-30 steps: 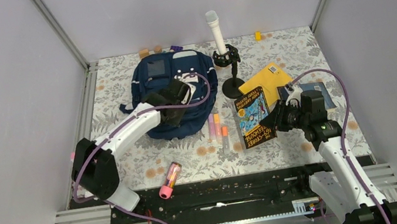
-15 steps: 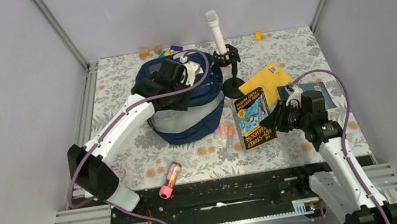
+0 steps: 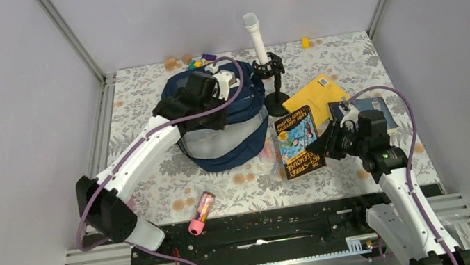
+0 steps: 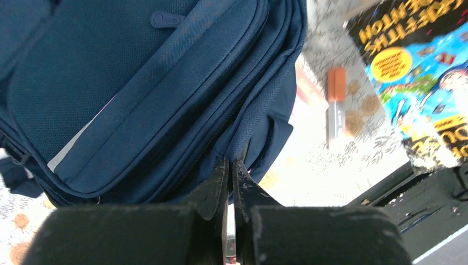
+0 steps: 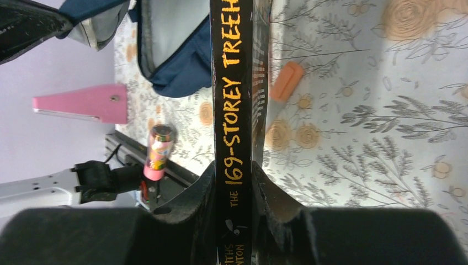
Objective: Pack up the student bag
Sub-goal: Place the book in the student bag.
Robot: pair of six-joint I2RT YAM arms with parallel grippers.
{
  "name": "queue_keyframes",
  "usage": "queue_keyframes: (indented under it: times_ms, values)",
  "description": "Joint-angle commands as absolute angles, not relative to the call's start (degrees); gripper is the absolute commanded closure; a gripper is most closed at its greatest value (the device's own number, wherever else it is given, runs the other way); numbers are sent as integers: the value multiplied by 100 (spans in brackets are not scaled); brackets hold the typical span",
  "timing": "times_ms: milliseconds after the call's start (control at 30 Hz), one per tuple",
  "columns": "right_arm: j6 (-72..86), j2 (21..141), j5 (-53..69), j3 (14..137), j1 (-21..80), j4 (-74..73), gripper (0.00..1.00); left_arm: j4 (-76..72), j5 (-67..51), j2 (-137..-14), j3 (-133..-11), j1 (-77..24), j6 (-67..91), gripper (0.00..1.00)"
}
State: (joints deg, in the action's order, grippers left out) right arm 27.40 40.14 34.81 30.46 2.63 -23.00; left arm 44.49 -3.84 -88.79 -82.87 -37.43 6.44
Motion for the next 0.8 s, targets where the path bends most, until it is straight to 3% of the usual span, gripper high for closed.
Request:
queue_keyframes:
  times_ms: [0,233,767]
  values:
    - [3644,3763,4185,3331,315,-1601,100,3628,-198,-8245,-8838,-3744,824,100]
    - [4598,3965,3840,3266,1182,-519,100,3518,-18,-8129,-8973,-3744,833,100]
    - [5879,6159,1883,3435,3439,2423,100,2953,-383,-7380,-8141,-3744,970,100]
